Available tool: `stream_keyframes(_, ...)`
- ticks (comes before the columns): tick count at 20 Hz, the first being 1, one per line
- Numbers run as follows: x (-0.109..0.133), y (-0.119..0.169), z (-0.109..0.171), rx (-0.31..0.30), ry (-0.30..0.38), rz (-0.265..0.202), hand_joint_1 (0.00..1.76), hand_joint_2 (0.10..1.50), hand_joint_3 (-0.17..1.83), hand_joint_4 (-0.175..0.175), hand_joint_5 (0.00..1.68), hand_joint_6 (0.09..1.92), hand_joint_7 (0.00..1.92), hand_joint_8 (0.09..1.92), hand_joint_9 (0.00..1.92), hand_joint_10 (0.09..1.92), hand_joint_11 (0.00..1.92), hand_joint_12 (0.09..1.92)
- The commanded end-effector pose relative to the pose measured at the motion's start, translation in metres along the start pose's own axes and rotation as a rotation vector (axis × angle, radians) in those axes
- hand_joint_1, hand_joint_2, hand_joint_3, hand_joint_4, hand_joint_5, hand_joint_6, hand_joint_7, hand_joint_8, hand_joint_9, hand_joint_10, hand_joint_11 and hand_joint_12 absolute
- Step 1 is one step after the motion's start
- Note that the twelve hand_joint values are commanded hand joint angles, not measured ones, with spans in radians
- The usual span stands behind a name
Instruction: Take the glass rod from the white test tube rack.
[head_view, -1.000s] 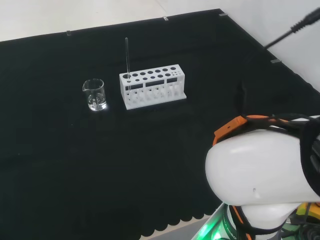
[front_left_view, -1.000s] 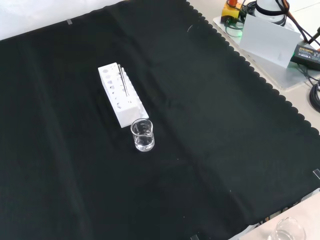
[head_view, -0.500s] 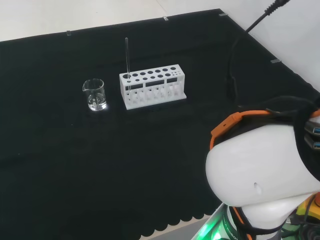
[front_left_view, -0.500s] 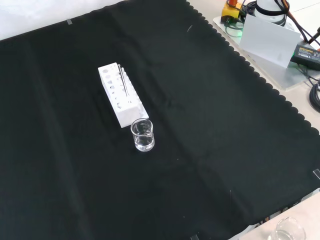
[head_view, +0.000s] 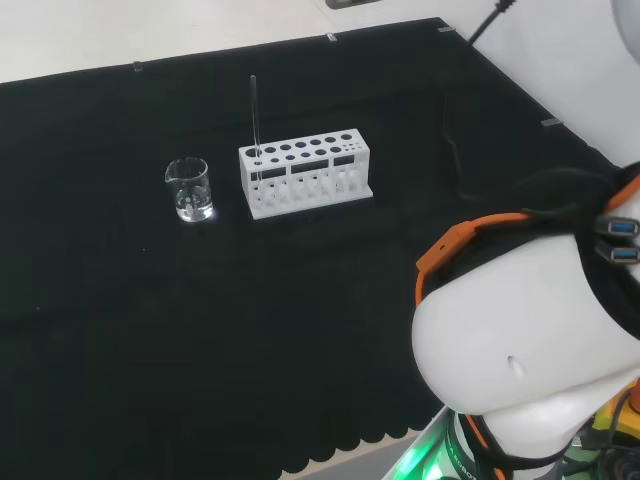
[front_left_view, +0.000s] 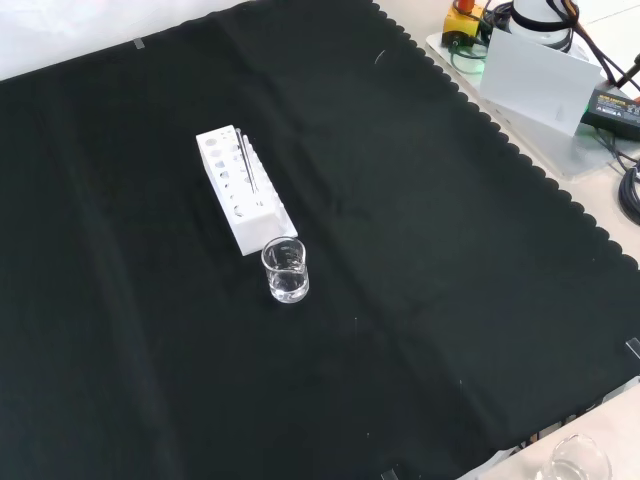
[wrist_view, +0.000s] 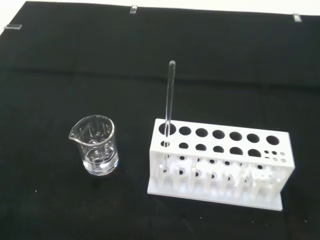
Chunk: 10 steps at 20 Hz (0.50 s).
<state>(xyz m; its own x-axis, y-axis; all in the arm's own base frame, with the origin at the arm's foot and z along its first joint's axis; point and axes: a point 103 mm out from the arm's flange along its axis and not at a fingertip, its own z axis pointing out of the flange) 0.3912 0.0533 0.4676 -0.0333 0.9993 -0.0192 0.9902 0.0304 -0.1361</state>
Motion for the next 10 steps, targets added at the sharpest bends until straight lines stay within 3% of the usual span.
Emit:
stream_keyframes(1, 0.009, 0.039, 0.016, 0.003, 0.006, -0.038, 0.58, 1.19, -0.17, -0.105, 0.26, 0.09, 0.15, 0.79, 0.20, 0.80, 0.05, 1.44)
stream_keyframes(10, 0.010, 0.079, 0.045, 0.032, 0.021, -0.076, 0.59, 1.18, -0.17, -0.103, 0.30, 0.09, 0.20, 0.78, 0.26, 0.77, 0.10, 1.43)
